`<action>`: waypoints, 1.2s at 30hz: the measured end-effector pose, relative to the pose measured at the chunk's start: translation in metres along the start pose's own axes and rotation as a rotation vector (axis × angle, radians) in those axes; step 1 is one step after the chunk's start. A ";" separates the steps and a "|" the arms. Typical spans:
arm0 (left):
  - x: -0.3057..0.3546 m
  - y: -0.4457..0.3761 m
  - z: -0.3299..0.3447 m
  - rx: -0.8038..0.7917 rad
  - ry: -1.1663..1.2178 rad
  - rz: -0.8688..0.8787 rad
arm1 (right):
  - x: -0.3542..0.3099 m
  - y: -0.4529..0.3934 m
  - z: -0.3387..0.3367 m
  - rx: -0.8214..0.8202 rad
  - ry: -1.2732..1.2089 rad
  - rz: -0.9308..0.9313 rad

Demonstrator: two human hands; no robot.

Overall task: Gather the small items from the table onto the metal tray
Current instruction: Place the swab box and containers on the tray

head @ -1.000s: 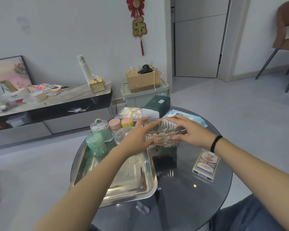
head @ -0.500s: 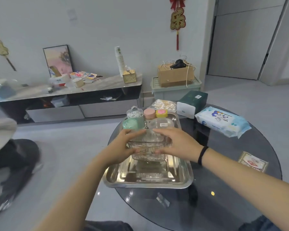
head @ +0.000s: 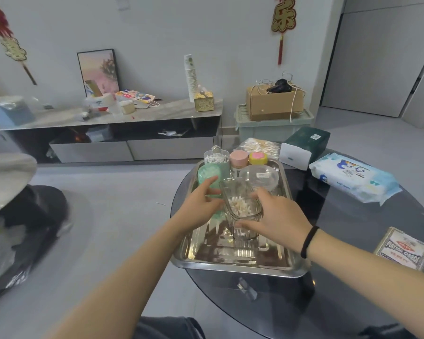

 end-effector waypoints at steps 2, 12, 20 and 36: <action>0.002 0.000 0.002 -0.063 0.148 -0.050 | -0.003 -0.002 0.001 0.026 -0.037 -0.013; 0.018 -0.029 -0.007 0.456 -0.320 0.134 | -0.001 -0.001 0.008 0.002 -0.047 -0.113; 0.001 -0.049 -0.007 0.304 -0.202 0.050 | 0.005 0.004 0.007 0.004 -0.045 -0.152; 0.003 -0.025 -0.048 0.402 -0.041 0.011 | 0.007 0.001 0.011 0.036 -0.202 -0.119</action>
Point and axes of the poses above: each hand's wrist, its own y-axis away from the middle knuckle, its own z-axis out of the palm, x = y × z, the point moved 1 cm from there along -y, towards the middle knuckle, and after that the axes turned 15 degrees about -z, right-handed, at the moved point
